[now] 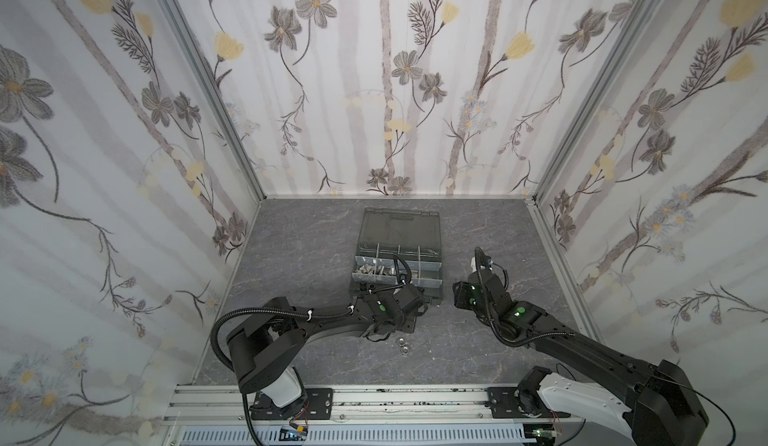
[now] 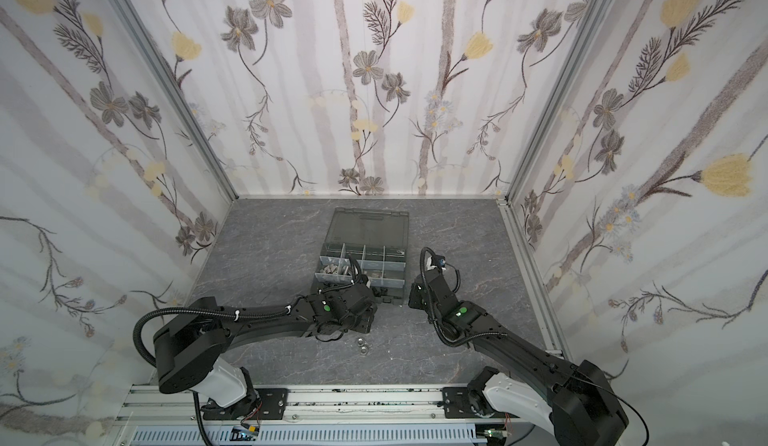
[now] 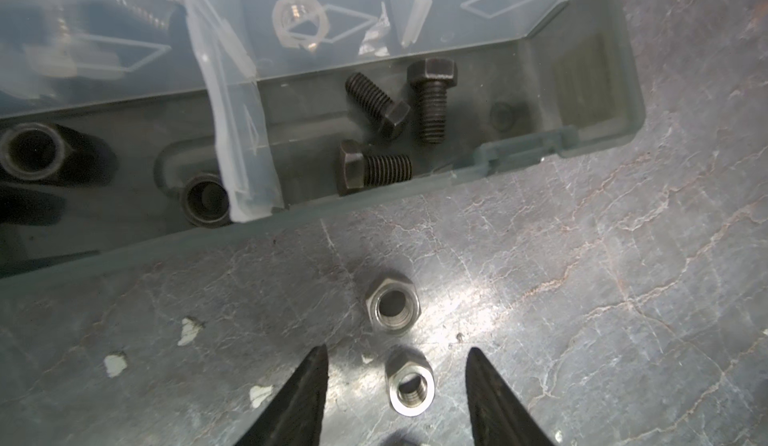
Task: Sort the screws and nuts into containers
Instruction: 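Draw the right gripper back while the left gripper grasps another silver hex nut, then carry the hex nut with the left gripper into the nut compartment, open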
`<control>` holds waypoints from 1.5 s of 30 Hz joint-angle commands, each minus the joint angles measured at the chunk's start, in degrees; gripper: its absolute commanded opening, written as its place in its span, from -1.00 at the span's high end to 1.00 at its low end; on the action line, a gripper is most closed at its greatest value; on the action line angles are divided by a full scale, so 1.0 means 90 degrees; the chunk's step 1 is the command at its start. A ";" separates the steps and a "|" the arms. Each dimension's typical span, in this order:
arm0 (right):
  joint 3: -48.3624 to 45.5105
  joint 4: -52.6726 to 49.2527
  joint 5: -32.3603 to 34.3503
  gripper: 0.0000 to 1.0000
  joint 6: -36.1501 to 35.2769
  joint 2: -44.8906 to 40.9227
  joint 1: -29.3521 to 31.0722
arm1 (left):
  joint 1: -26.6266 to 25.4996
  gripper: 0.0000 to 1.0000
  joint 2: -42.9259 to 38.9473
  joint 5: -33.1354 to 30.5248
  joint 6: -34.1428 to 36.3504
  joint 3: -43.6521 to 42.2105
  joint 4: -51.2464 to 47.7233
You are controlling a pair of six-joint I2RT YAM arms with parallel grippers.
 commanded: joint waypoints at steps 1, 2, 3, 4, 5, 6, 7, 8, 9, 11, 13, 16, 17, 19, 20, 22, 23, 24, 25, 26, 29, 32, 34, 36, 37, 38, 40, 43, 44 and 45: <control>-0.0006 0.0235 0.0030 0.23 0.0079 0.0001 -0.0010 | 0.0004 -0.13 0.0171 -0.0036 -0.0113 0.0142 0.0044; 0.0001 0.0240 0.0019 0.23 0.0079 -0.0001 -0.0012 | 0.0003 -0.13 0.0222 -0.0021 -0.0130 0.0173 0.0039; -0.0002 0.0249 0.0011 0.23 0.0085 0.0004 -0.0014 | -0.0008 -0.13 0.0272 -0.0004 -0.0148 0.0203 0.0039; -0.0018 0.0255 -0.0004 0.23 0.0079 0.0005 -0.0010 | -0.0006 -0.13 0.0333 0.0004 -0.0175 0.0219 0.0039; -0.0013 0.0262 -0.0008 0.23 0.0085 0.0013 -0.0015 | -0.0012 -0.14 0.0379 0.0010 -0.0195 0.0224 0.0039; -0.0012 0.0267 -0.0020 0.23 0.0087 0.0016 -0.0012 | -0.0018 -0.14 0.0422 -0.0001 -0.0223 0.0225 0.0039; -0.0024 0.0269 -0.0027 0.23 0.0079 0.0021 -0.0007 | -0.0017 -0.14 0.0459 -0.0005 -0.0262 0.0217 0.0039; -0.0029 0.0269 -0.0029 0.23 0.0085 0.0023 -0.0011 | -0.0017 -0.14 0.0487 -0.0003 -0.0286 0.0210 0.0039; -0.0027 0.0270 -0.0044 0.23 0.0086 0.0023 -0.0015 | -0.0020 -0.13 0.0527 -0.0013 -0.0321 0.0197 0.0039; -0.0039 0.0279 -0.0041 0.23 0.0087 0.0023 -0.0024 | -0.0017 -0.11 0.0597 -0.0040 -0.0361 0.0202 0.0039; -0.0056 0.0299 -0.0049 0.23 0.0079 0.0028 -0.0017 | -0.0027 -0.08 0.0678 -0.0070 -0.0367 0.0250 0.0039; -0.0051 0.0310 -0.0068 0.23 0.0087 0.0041 -0.0023 | -0.0046 -0.03 0.0802 -0.0079 -0.0347 0.0360 0.0039; -0.0059 0.0308 -0.0080 0.23 0.0076 0.0038 -0.0020 | -0.0051 -0.02 0.0824 -0.0072 -0.0347 0.0370 0.0039; -0.0074 0.0308 -0.0087 0.23 0.0080 0.0039 -0.0020 | -0.0064 -0.01 0.0862 -0.0072 -0.0374 0.0361 0.0039; -0.0086 0.0318 -0.0080 0.23 0.0080 0.0025 -0.0019 | -0.0061 0.02 0.0873 -0.0090 -0.0385 0.0332 0.0039; -0.0138 0.0328 -0.0082 0.23 0.0092 0.0005 -0.0033 | -0.0066 0.06 0.0914 -0.0121 -0.0386 0.0322 0.0039; -0.0168 0.0346 -0.0083 0.23 0.0102 -0.0006 -0.0034 | -0.0066 0.08 0.0938 -0.0131 -0.0386 0.0317 0.0041; -0.0188 0.0357 -0.0087 0.23 0.0115 -0.0021 -0.0039 | -0.0075 0.10 0.0952 -0.0130 -0.0386 0.0325 0.0039; -0.0216 0.0367 -0.0088 0.23 0.0123 -0.0032 -0.0039 | -0.0076 0.12 0.0977 -0.0147 -0.0386 0.0324 0.0039; -0.0235 0.0383 -0.0096 0.23 0.0131 -0.0050 -0.0041 | -0.0083 0.15 0.0989 -0.0174 -0.0386 0.0322 0.0039; -0.0286 0.0387 -0.0097 0.23 0.0134 -0.0089 -0.0051 | -0.0095 0.22 0.1035 -0.0264 -0.0378 0.0329 0.0039; -0.0320 0.0386 -0.0100 0.23 0.0137 -0.0123 -0.0070 | -0.0115 0.25 0.1079 -0.0306 -0.0349 0.0331 0.0029; -0.0347 0.0396 -0.0097 0.23 0.0140 -0.0141 -0.0078 | -0.0123 0.30 0.1095 -0.0306 -0.0338 0.0329 0.0032; -0.0360 0.0407 -0.0099 0.23 0.0138 -0.0153 -0.0089 | -0.0139 0.33 0.1103 -0.0311 -0.0323 0.0332 0.0029; -0.0372 0.0411 -0.0097 0.23 0.0140 -0.0153 -0.0085 | -0.0149 0.34 0.1104 -0.0317 -0.0313 0.0333 0.0030; -0.0378 0.0417 -0.0100 0.23 0.0138 -0.0153 -0.0091 | -0.0154 0.36 0.1100 -0.0316 -0.0304 0.0332 0.0034; -0.0389 0.0416 -0.0093 0.23 0.0150 -0.0143 -0.0102 | -0.0162 0.39 0.1098 -0.0316 -0.0279 0.0332 0.0034; -0.0420 0.0416 -0.0098 0.23 0.0148 -0.0143 -0.0095 | -0.0175 0.45 0.1062 -0.0321 -0.0259 0.0332 0.0029; -0.0421 0.0416 -0.0104 0.23 0.0147 -0.0152 -0.0097 | -0.0173 0.46 0.1050 -0.0317 -0.0242 0.0332 0.0029; -0.0428 0.0416 -0.0098 0.23 0.0152 -0.0162 -0.0101 | -0.0179 0.47 0.1025 -0.0299 -0.0231 0.0332 0.0029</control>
